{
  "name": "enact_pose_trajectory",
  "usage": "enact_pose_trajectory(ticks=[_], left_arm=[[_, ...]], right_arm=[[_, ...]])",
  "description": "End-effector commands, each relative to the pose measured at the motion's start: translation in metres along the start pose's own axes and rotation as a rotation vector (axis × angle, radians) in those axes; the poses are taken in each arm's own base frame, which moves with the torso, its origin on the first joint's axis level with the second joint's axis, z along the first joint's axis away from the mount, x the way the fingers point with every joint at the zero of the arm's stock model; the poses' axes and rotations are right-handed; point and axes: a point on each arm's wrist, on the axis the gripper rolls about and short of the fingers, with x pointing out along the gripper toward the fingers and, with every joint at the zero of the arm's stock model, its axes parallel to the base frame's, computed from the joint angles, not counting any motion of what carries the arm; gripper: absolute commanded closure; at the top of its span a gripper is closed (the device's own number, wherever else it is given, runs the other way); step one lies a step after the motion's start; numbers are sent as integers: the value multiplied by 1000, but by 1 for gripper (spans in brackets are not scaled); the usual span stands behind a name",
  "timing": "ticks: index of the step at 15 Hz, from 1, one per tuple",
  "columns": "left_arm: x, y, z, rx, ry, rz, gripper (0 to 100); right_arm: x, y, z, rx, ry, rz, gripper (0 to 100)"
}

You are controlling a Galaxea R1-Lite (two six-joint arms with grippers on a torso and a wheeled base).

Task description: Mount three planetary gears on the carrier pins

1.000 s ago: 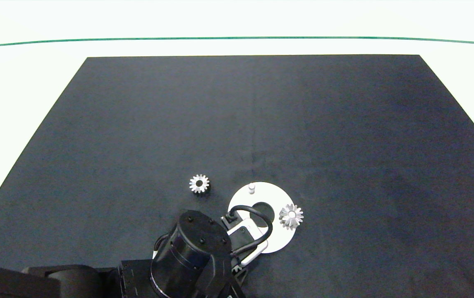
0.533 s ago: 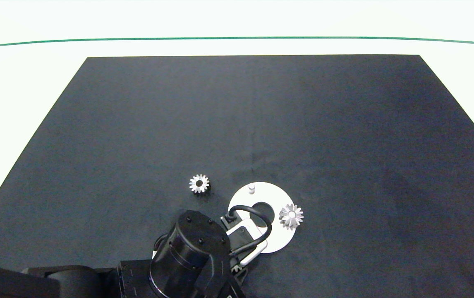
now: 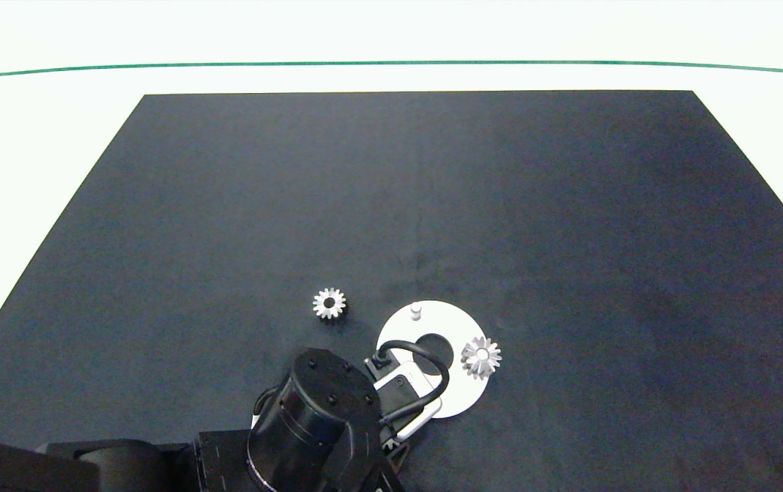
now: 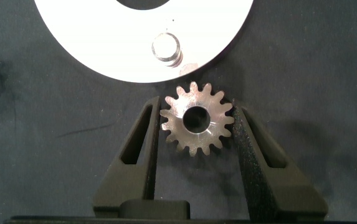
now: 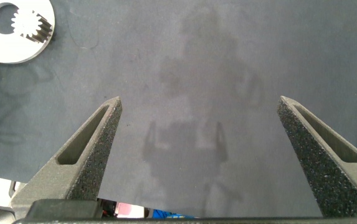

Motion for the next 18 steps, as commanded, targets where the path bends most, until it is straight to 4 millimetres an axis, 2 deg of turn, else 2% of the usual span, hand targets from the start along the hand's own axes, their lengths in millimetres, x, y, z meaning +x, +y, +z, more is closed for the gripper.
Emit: enact_pose_trajectory(ticks=[1,5,11,14,18], left_arm=[[1,0,-1,2,4,0,98],[-5,3,2,0,-16,10,100],[-32,10,8,14,-41,8,100],[-52,19,19,18,-34,8,100],[-59,22,40,18,-54,9,100]], right_arm=[[0,0,0,-1,2,-2,0],[0,0,0,-1,2,0,0],[0,0,0,-1,2,3,0],[1,0,0,-2,4,11,0],[1,1,0,-3,6,11,0]])
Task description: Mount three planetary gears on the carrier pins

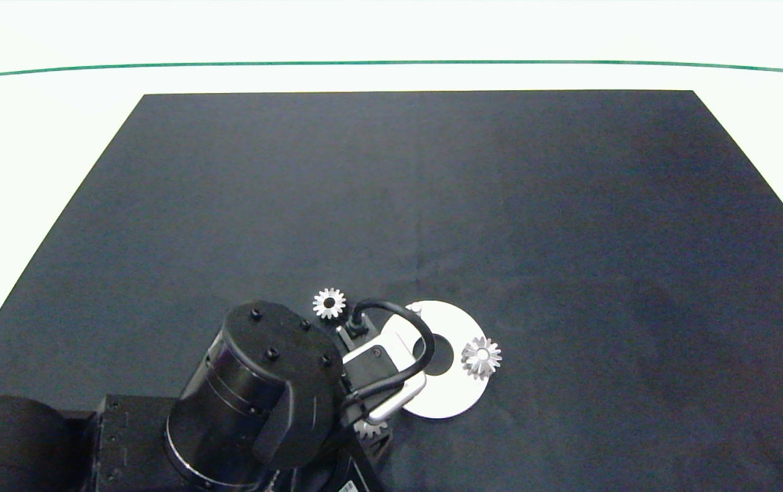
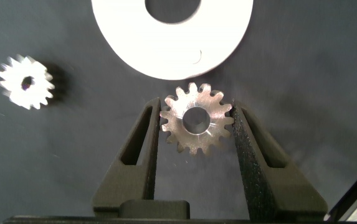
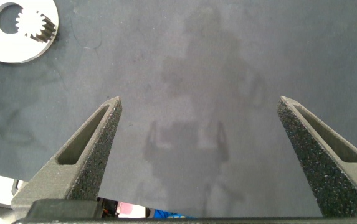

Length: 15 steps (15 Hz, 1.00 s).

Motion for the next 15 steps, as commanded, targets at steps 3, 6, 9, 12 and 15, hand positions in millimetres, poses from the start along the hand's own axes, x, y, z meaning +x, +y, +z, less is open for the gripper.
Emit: enact_pose_trajectory(ticks=[3,6,9,12,15], left_arm=[[-1,-5,15,-6,-33,-6,100],[7,-13,16,8,-17,-22,100],[10,-14,19,12,-15,-9,100],[14,-15,22,12,-14,-6,100],[17,-16,22,17,-7,-7,100]], right_arm=[[1,0,0,-3,8,-1,0],[1,0,0,-2,5,-1,0],[1,0,0,-3,7,-1,0],[1,0,0,-2,5,-1,0],[1,0,0,-2,5,-1,0]])
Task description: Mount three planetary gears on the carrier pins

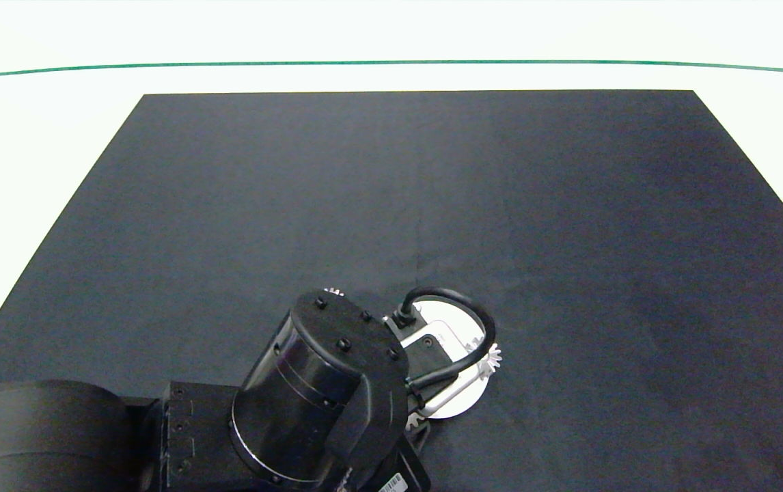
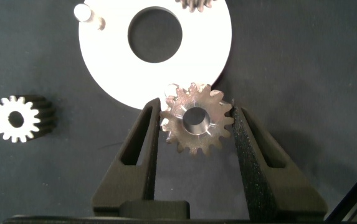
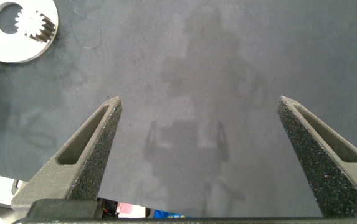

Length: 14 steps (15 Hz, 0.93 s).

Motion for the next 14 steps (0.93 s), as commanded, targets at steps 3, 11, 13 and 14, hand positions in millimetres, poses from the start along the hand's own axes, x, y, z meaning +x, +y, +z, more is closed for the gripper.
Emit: enact_pose_trajectory(ticks=[3,11,13,14], left_arm=[[4,-1,3,6,2,3,100],[20,-5,7,8,2,20,100],[21,-6,4,13,12,18,100],[21,-6,4,13,11,19,100]], right_arm=[[0,0,0,-1,3,-1,0],[0,0,0,-1,1,-2,0],[-1,0,-1,-1,0,-2,0],[-1,0,-1,-1,0,-2,0]])
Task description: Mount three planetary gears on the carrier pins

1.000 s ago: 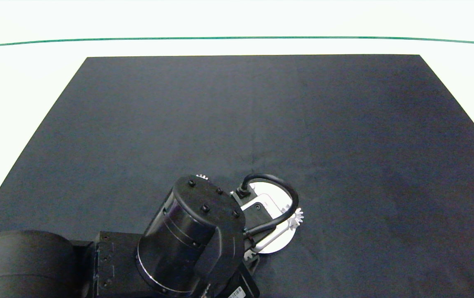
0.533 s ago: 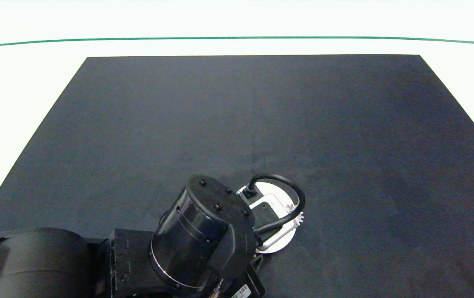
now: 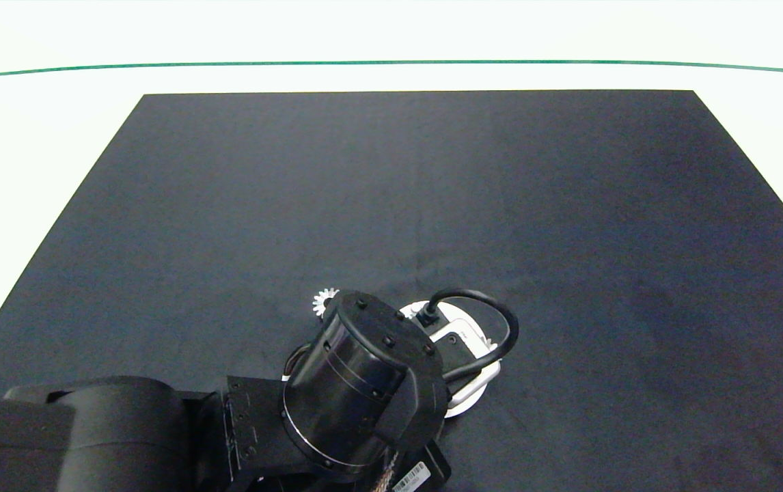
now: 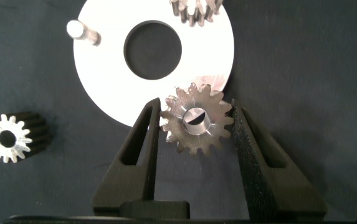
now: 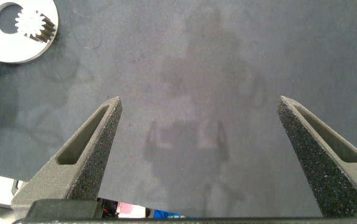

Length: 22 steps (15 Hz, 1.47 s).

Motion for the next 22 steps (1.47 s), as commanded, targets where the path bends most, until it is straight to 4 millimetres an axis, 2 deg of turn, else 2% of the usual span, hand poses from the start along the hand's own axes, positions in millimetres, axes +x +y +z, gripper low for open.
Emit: enact_pose_trajectory(ticks=[1,22], left_arm=[[2,0,-2,3,11,3,100],[12,7,-4,-9,17,29,100]], right_arm=[[0,0,0,-1,1,-2,0],[-1,0,-1,-1,0,-2,0]])
